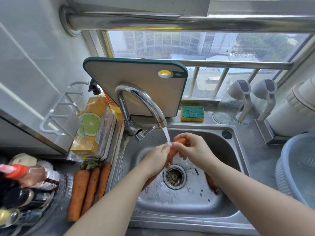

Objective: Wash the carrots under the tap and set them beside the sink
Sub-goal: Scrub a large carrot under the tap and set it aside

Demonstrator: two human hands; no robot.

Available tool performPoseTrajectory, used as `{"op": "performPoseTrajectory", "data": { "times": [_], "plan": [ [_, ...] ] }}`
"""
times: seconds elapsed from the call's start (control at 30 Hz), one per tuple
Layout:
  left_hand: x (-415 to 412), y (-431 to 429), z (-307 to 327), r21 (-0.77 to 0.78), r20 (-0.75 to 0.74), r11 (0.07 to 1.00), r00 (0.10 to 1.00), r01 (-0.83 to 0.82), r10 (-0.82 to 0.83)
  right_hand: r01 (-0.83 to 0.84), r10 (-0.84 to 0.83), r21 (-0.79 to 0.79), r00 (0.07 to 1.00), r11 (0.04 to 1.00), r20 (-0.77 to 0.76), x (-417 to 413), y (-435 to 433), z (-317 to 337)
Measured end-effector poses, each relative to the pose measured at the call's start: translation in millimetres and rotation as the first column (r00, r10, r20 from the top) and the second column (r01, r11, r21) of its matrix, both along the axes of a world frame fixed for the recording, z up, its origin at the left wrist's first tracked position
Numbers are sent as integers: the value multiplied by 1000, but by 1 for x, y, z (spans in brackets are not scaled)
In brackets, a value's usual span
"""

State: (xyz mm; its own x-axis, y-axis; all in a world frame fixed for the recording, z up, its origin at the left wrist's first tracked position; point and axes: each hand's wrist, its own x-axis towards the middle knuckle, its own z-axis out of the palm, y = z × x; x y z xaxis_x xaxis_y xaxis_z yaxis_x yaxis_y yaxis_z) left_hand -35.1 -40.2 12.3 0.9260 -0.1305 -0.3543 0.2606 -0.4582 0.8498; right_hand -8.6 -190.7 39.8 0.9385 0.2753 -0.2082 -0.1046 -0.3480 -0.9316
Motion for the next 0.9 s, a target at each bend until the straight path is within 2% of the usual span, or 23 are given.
{"op": "performPoseTrajectory", "data": {
  "times": [0.07, 0.2, 0.3, 0.37, 0.4, 0.53, 0.63, 0.73, 0.83, 0.9],
  "plan": [
    [-3, 2, -1, 82, 75, 994, 994, 72, -78, 50, -49, 12, 998, 999, -49, 2, -1, -3],
    [-9, 4, -7, 229, 82, 967, 988, 112, -134, 110, -85, 110, 974, 988, -211, 3, -1, -7],
    [-11, 4, -7, 159, 90, 985, 993, 65, -80, 134, -51, 263, 952, 955, -301, 1, 2, -5],
    [-11, 3, -6, 78, 42, 996, 998, 52, -55, 115, -14, 325, 955, 939, -296, -2, 3, -4],
    [-11, 2, -5, 34, 17, 998, 999, 46, -46, 69, 11, 302, 967, 951, -253, -4, 4, -4],
    [-17, 0, -5, -69, -32, 998, 999, 8, -10, -101, 103, 35, 994, 994, -37, -6, 4, -5],
    [-21, -2, -6, -79, -38, 997, 999, -11, 8, -71, 76, -73, 995, 995, 68, -6, 6, -8],
    [-20, -7, -2, -92, -25, 995, 999, -48, 46, 44, -18, -132, 982, 990, 190, -5, 16, -12],
    [-19, -10, 1, -97, -33, 991, 995, -95, 92, 100, -85, -90, 984, 991, 158, -5, 22, -14],
    [-20, -9, -1, -110, -59, 986, 991, -128, 122, -17, 22, -66, 997, 998, 74, -6, 22, -16]
  ]
}}
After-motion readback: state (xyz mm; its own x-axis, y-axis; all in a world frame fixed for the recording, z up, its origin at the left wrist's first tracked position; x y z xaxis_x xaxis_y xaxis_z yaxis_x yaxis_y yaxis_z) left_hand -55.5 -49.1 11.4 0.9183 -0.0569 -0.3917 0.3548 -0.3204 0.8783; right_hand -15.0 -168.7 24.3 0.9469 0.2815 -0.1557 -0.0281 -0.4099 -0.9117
